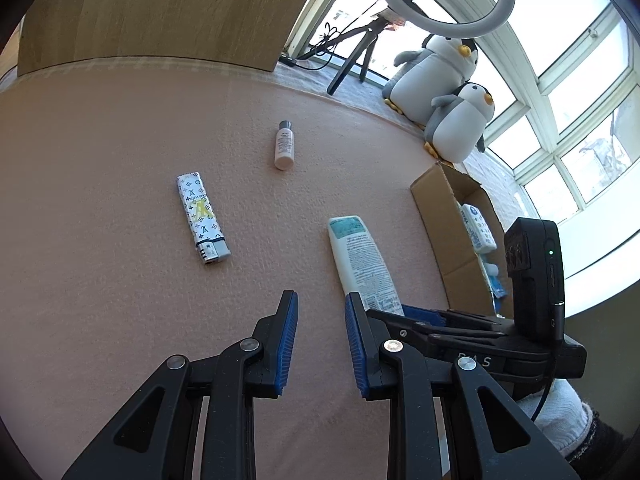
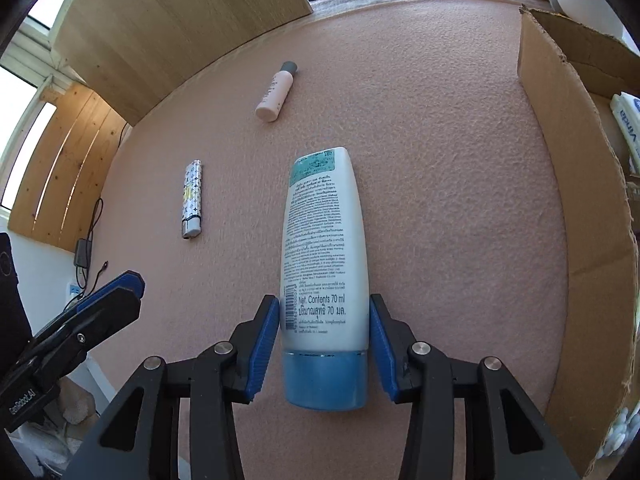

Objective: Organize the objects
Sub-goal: 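Lift the lotion bottle with the right gripper and carry it over the box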

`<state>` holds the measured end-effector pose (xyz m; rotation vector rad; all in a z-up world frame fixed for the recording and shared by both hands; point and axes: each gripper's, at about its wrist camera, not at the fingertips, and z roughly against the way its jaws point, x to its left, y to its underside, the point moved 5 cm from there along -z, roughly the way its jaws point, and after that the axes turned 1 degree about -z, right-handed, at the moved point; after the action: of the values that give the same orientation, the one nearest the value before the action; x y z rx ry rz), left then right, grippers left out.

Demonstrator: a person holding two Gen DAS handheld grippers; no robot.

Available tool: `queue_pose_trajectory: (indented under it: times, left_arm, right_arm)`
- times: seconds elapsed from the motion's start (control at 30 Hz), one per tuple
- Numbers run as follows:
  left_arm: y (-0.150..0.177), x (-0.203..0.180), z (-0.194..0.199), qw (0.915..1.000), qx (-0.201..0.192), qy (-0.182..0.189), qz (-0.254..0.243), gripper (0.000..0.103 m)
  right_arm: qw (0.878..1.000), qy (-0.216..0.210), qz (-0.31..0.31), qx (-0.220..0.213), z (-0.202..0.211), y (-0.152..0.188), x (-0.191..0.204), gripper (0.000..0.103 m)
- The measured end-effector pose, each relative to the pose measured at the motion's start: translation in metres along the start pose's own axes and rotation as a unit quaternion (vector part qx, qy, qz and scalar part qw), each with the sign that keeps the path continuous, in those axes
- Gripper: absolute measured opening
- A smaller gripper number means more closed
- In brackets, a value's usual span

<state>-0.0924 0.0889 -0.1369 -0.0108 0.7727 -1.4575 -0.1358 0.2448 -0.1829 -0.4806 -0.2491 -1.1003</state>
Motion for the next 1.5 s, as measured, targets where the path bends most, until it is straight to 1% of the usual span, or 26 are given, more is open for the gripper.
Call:
queue_pose_trajectory:
  times: [0.1,0.17,0.2,0.23,0.27,0.3,0.33,0.37,0.47,0.67,0.77,0.8,0.83,0.93,1.0,1.03,1.1,1.2,1.37,1.5]
  left_arm:
    - [0.001,0.005,-0.004,1.0,0.006,-0.001,0.006,0.027]
    - [0.003,0.007,-0.009,0.9999,0.009,-0.001,0.01,0.034]
    - [0.004,0.006,-0.012,0.9999,0.011,0.0,0.011,0.035]
    - [0.006,0.004,-0.016,0.9999,0.014,0.001,0.008,0.038]
    - [0.007,0.001,-0.019,0.9998,0.019,0.002,0.003,0.045]
    - [0.009,-0.004,-0.024,0.9996,0.027,0.006,-0.005,0.049]
    - [0.011,-0.009,-0.029,0.9993,0.035,0.007,-0.012,0.056]
    - [0.014,-0.014,-0.033,0.999,0.04,0.008,-0.02,0.057]
    - [0.019,-0.027,-0.045,0.9983,0.048,0.012,-0.031,0.057]
    - [0.022,-0.048,-0.065,0.9967,0.061,0.011,-0.052,0.057]
    - [0.022,-0.051,-0.07,0.9966,0.064,0.013,-0.051,0.057]
    - [0.022,-0.052,-0.072,0.9966,0.063,0.014,-0.05,0.057]
    - [0.022,-0.053,-0.073,0.9966,0.063,0.016,-0.05,0.056]
    - [0.022,-0.055,-0.077,0.9963,0.064,0.017,-0.054,0.056]
    - [0.023,-0.056,-0.079,0.9961,0.066,0.017,-0.057,0.051]
    - [0.024,-0.057,-0.08,0.9959,0.067,0.019,-0.058,0.048]
    - [0.025,-0.058,-0.08,0.9961,0.064,0.019,-0.058,0.047]
    - [0.025,-0.058,-0.08,0.9961,0.064,0.019,-0.057,0.047]
    - [0.024,-0.061,-0.074,0.9966,0.062,0.02,-0.051,0.042]
    - [0.021,-0.075,-0.064,0.9964,0.052,0.029,-0.061,0.041]
  right_arm:
    - [1.0,-0.002,-0.009,-0.015,0.006,0.006,-0.001,0.041]
    - [0.999,0.015,-0.003,-0.035,0.014,0.002,-0.005,0.041]
    - [0.999,0.024,0.005,-0.044,0.018,0.0,-0.006,0.041]
    - [0.998,0.037,0.013,-0.052,0.021,-0.003,-0.008,0.042]
    - [0.997,0.045,0.021,-0.058,0.025,-0.005,-0.009,0.044]
    - [0.996,0.05,0.028,-0.064,0.028,-0.008,-0.01,0.05]
    - [0.996,0.051,0.032,-0.07,0.03,-0.01,-0.012,0.054]
    - [0.995,0.049,0.036,-0.073,0.033,-0.012,-0.013,0.055]
    - [0.996,0.038,0.038,-0.068,0.035,-0.016,-0.016,0.059]
    - [0.998,0.024,0.033,-0.044,0.025,-0.022,-0.017,0.059]
    - [0.999,0.01,0.031,-0.03,0.019,-0.023,-0.018,0.059]
    - [0.999,0.007,0.031,-0.029,0.018,-0.024,-0.017,0.057]
    - [0.999,0.005,0.031,-0.027,0.017,-0.024,-0.017,0.052]
    - [0.999,-0.002,0.031,-0.017,0.011,-0.024,-0.016,0.047]
    - [1.0,-0.015,0.027,-0.007,0.006,-0.022,-0.015,0.043]
    - [0.999,-0.022,0.024,-0.003,0.004,-0.021,-0.014,0.041]
    - [0.999,-0.029,0.024,0.0,0.002,-0.02,-0.013,0.04]
    - [0.999,-0.036,0.023,0.004,0.001,-0.019,-0.01,0.034]
    - [0.999,-0.037,0.017,-0.002,0.006,-0.016,-0.01,0.034]
    - [0.999,-0.041,0.014,-0.024,0.023,-0.013,-0.011,0.034]
